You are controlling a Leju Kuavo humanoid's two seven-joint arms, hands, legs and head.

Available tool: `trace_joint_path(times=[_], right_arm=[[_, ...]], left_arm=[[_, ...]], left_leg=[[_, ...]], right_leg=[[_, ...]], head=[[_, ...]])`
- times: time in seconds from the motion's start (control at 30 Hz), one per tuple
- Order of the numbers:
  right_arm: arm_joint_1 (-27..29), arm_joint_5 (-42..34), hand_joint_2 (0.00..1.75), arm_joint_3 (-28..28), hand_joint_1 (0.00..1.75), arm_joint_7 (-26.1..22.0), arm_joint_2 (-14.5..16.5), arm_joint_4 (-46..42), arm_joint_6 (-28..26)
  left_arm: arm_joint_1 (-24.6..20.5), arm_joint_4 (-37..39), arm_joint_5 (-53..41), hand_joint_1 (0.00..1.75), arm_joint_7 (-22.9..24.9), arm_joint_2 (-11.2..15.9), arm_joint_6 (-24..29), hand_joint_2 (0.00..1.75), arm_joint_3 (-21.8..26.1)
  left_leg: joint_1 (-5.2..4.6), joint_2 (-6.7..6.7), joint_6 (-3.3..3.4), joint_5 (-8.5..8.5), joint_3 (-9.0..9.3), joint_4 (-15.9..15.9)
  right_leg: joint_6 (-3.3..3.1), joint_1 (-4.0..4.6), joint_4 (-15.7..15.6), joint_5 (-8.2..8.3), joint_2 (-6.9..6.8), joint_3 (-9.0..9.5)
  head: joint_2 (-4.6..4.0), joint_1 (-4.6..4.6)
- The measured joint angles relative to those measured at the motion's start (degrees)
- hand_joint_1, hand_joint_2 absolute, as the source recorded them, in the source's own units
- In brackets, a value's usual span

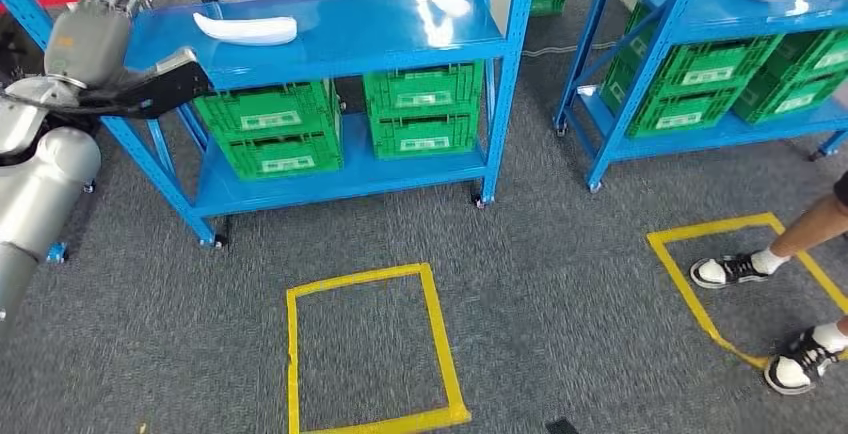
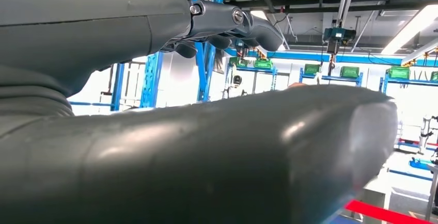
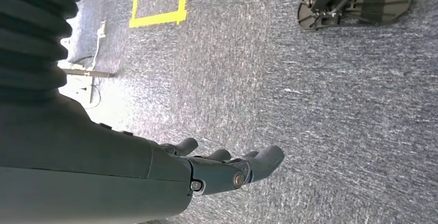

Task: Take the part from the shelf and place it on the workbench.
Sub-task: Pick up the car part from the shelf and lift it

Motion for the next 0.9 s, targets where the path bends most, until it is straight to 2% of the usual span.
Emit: trace_joint_path(times=[0.03, 0.07, 0.17, 0.2, 0.23, 0.27, 0.3, 0.33, 0.37, 0.4, 0.43, 0.47, 0.53, 0.57, 0.6, 0.67, 0.7, 0.73, 0.77, 0.8, 0.87, 0.9], right_arm=[[-0.04, 0.02, 1.75, -0.01, 0.0, -0.01, -0.01, 0.03, 0.01], [-0.11, 0.02, 1.75, -0.02, 0.0, -0.02, -0.01, 0.05, 0.02], [-0.18, 0.02, 1.75, -0.03, 0.0, -0.02, 0.01, 0.07, 0.03], [-0.14, 0.02, 1.75, -0.03, 0.0, -0.02, 0.01, 0.08, 0.03], [-0.1, 0.02, 1.75, -0.04, 0.0, -0.02, 0.01, 0.08, 0.03], [-0.09, 0.02, 1.75, -0.04, 0.0, -0.02, 0.01, 0.09, 0.03], [-0.09, 0.02, 1.75, -0.04, 0.0, -0.02, 0.0, 0.09, 0.03], [-0.1, 0.02, 1.75, -0.04, 0.0, -0.02, 0.05, 0.12, 0.03], [-0.15, 0.02, 1.75, -0.04, 0.0, -0.04, 0.11, 0.16, 0.03], [-0.15, 0.02, 1.75, -0.04, 0.0, -0.03, 0.17, 0.21, 0.04], [-0.1, 0.02, 1.31, -0.05, 0.0, -0.03, 0.23, 0.25, 0.04], [-0.05, 0.02, 0.87, -0.05, 0.0, -0.02, 0.24, 0.27, 0.04], [0.05, 0.04, 0.0, -0.06, 0.0, -0.04, 0.23, 0.28, 0.04], [0.03, 0.05, 0.0, -0.06, 0.0, -0.08, 0.23, 0.28, 0.07], [0.02, 0.08, 0.0, -0.06, 0.0, -0.13, 0.23, 0.28, 0.11], [0.06, 0.14, 0.0, -0.06, 0.0, -0.16, 0.23, 0.3, 0.22], [0.09, 0.16, 0.0, -0.06, 0.0, -0.11, 0.24, 0.31, 0.26], [0.12, 0.17, 0.0, -0.06, 0.0, -0.07, 0.25, 0.32, 0.28], [0.14, 0.17, 0.0, -0.06, 0.0, -0.02, 0.25, 0.33, 0.28], [0.14, 0.18, 0.0, -0.06, 0.0, 0.04, 0.26, 0.33, 0.29], [0.18, 0.28, 0.0, -0.06, 0.0, 0.19, 0.42, 0.43, 0.38], [0.14, 0.38, 0.0, -0.07, 0.0, 0.31, 0.54, 0.51, 0.48]], left_arm=[[-0.07, 0.01, 0.09, 0.0, -0.02, 0.01, 0.1, 0.0, -0.17], [-0.17, 0.0, 0.17, 0.0, -0.05, 0.01, 0.17, 0.0, -0.27], [-0.15, 0.03, 0.34, 0.0, -0.13, 0.05, 0.4, 0.0, -0.38], [0.04, 0.05, 0.36, 0.0, -0.14, 0.07, 0.44, 0.0, -0.47], [0.21, 0.06, 0.37, 0.0, -0.16, 0.08, 0.45, 0.0, -0.57], [0.32, 0.06, 0.37, 0.0, -0.17, 0.08, 0.45, 0.0, -0.69], [0.36, 0.06, 0.37, 0.0, -0.17, 0.08, 0.46, 0.0, -0.81], [0.35, 0.06, 0.37, 0.0, -0.17, 0.09, 0.46, 0.0, -0.91], [0.34, 0.07, 0.38, 0.0, -0.15, 0.1, 0.48, 0.0, -1.01], [0.34, 0.06, 0.39, 0.0, -0.15, 0.16, 0.49, 0.0, -1.09], [0.4, 0.05, 0.41, 0.0, -0.15, 0.21, 0.52, 0.0, -1.18], [0.45, 0.03, 0.42, 0.0, -0.19, 0.26, 0.55, 0.0, -1.26], [0.5, -0.09, 0.42, 0.0, -0.17, 0.36, 0.6, 0.0, -1.43], [0.41, -0.15, 0.42, 0.0, -0.13, 0.4, 0.61, 0.0, -1.51], [0.33, -0.2, 0.42, 0.0, -0.04, 0.44, 0.61, 0.0, -1.56], [0.36, -0.16, 0.42, 0.0, 0.09, 0.48, 0.54, 0.0, -1.65], [0.48, -0.12, 0.43, 0.0, 0.15, 0.51, 0.5, 0.0, -1.71], [0.59, -0.08, 0.43, 0.0, 0.19, 0.56, 0.46, 0.0, -1.77], [0.65, -0.06, 0.43, 0.0, 0.2, 0.63, 0.43, 0.0, -1.83], [0.66, -0.06, 0.44, 0.0, 0.2, 0.71, 0.39, 0.0, -1.88], [0.67, -0.03, 0.46, 0.0, 0.2, 0.91, 0.26, 0.0, -1.99], [0.68, -0.02, 0.5, 0.0, 0.22, 1.03, 0.15, 0.0, -2.07]], left_leg=[[0.17, 0.08, 0.34, 0.17, 0.28, -0.47], [0.36, 0.16, 0.59, 0.26, 0.57, -0.82], [0.52, 0.32, 0.79, 0.28, 0.59, -0.97], [0.63, 0.29, 0.66, 0.18, 0.62, -0.9], [0.81, 0.24, 0.43, 0.01, 0.68, -0.78], [1.09, 0.17, 0.07, -0.29, 0.79, -0.54], [1.41, 0.12, -0.37, -0.7, 0.92, -0.18], [1.63, 0.07, -0.91, -1.16, 0.99, 0.21], [1.74, 0.0, -1.44, -1.6, 0.91, 0.62], [1.72, -0.03, -1.93, -2.04, 0.76, 0.91], [1.65, -0.11, -2.42, -2.3, 0.75, 1.12], [1.62, -0.17, -2.79, -2.51, 0.87, 1.16], [1.68, 0.34, -3.31, -2.53, 0.91, 2.12], [1.64, 0.87, -3.4, -2.48, -0.09, 3.88], [1.55, 1.44, -3.43, -2.61, -2.0, 6.85], [1.2, 2.06, -3.28, -4.15, -7.44, 14.0], [1.01, 2.13, -3.07, -5.12, -9.87, 16.36], [0.76, 2.15, -2.7, -5.62, -11.51, 17.06], [0.42, 2.15, -2.13, -5.11, -12.24, 15.89], [-0.05, 2.15, -1.37, -3.25, -12.16, 13.1], [-1.29, 2.15, 0.36, 3.44, -11.03, 5.8], [-1.82, 2.12, 0.92, 6.03, -10.32, 3.04]], right_leg=[[0.11, 0.04, 0.92, -0.13, -0.07, -0.56], [0.21, 0.06, 2.53, -0.93, -0.14, -1.64], [0.66, -0.14, 12.01, -4.81, -0.24, -7.68], [0.9, -0.3, 14.17, -5.09, -0.25, -9.35], [1.2, -0.49, 14.48, -4.3, -0.26, -10.16], [1.55, -0.76, 12.35, -2.3, -0.27, -9.77], [1.96, -1.1, 8.72, 0.21, -0.27, -8.61], [2.34, -1.22, 5.35, 1.67, -0.14, -7.43], [2.22, -1.25, 2.8, 1.98, -0.1, -6.46], [1.87, -1.2, 1.64, 1.81, -0.07, -6.01], [1.2, -1.03, 1.7, 0.96, -0.08, -5.94], [0.34, -1.01, 1.83, 0.72, -0.24, -5.76], [-0.8, -1.01, 1.81, 0.76, -0.32, -4.88], [-1.21, -0.98, 1.66, 0.55, -0.32, -4.27], [-1.53, -0.92, 1.42, 0.26, -0.3, -3.64], [-1.99, -0.68, 0.98, -0.61, -0.34, -2.31], [-2.14, -0.51, 0.82, -1.14, -0.36, -1.56], [-2.26, -0.3, 0.72, -1.74, -0.37, -0.74], [-2.34, -0.07, 0.66, -2.39, -0.36, 0.16], [-2.37, 0.16, 0.58, -3.08, -0.35, 1.13], [-2.33, 0.49, 0.2, -4.44, -0.33, 2.8], [-2.17, 0.62, -0.18, -5.01, -0.32, 3.53]], head=[[0.0, 0.02], [0.0, 0.06], [0.0, 0.13], [0.0, 0.13], [0.0, 0.13], [0.0, 0.13], [0.0, 0.13], [0.0, 0.16], [0.0, 0.2], [0.0, 0.18], [0.0, 0.12], [0.0, 0.03], [0.0, -0.21], [0.0, -0.3], [0.0, -0.39], [0.0, -0.49], [0.0, -0.49], [0.0, -0.5], [0.0, -0.5], [0.0, -0.5], [0.0, -0.51], [0.0, -0.54]])
